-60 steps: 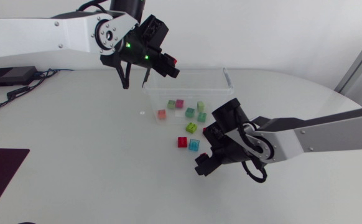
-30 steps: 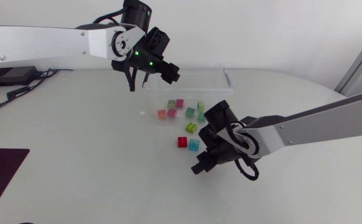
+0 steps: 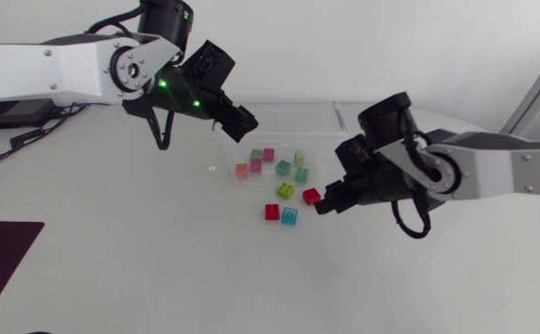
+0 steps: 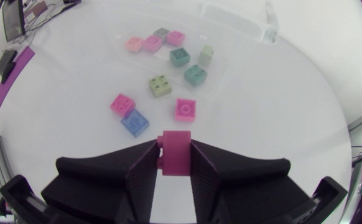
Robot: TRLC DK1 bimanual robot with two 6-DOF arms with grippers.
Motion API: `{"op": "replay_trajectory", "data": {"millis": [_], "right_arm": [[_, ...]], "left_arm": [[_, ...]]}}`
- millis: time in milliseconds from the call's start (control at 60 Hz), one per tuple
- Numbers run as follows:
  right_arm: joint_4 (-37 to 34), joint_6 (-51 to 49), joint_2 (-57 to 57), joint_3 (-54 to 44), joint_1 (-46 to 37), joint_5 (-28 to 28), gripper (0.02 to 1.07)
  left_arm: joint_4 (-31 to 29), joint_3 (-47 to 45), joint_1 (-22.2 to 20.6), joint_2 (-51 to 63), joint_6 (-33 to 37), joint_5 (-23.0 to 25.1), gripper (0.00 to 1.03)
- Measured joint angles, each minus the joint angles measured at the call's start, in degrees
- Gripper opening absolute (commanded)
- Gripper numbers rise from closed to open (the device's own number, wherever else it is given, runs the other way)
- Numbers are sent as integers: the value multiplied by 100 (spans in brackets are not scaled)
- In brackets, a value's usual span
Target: Pick up the duplo bricks and place them in the container
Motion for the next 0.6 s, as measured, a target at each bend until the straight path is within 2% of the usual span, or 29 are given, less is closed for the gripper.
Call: {"op": "replay_trajectory", "data": {"millis": [267,433,600], "right_arm": [[-157,-2,-42,1056,-415,-144,28],[-160,-2,155,1753,-424,-173,28],[-52,0,658,2275,-485,-190,28]], "left_arm": [[-455,-916,-258,-291,1036,555,97],[-487,-1134,-490,-173,1475,610,97],[-483,-1134,-533,306,1746,610,97]]}}
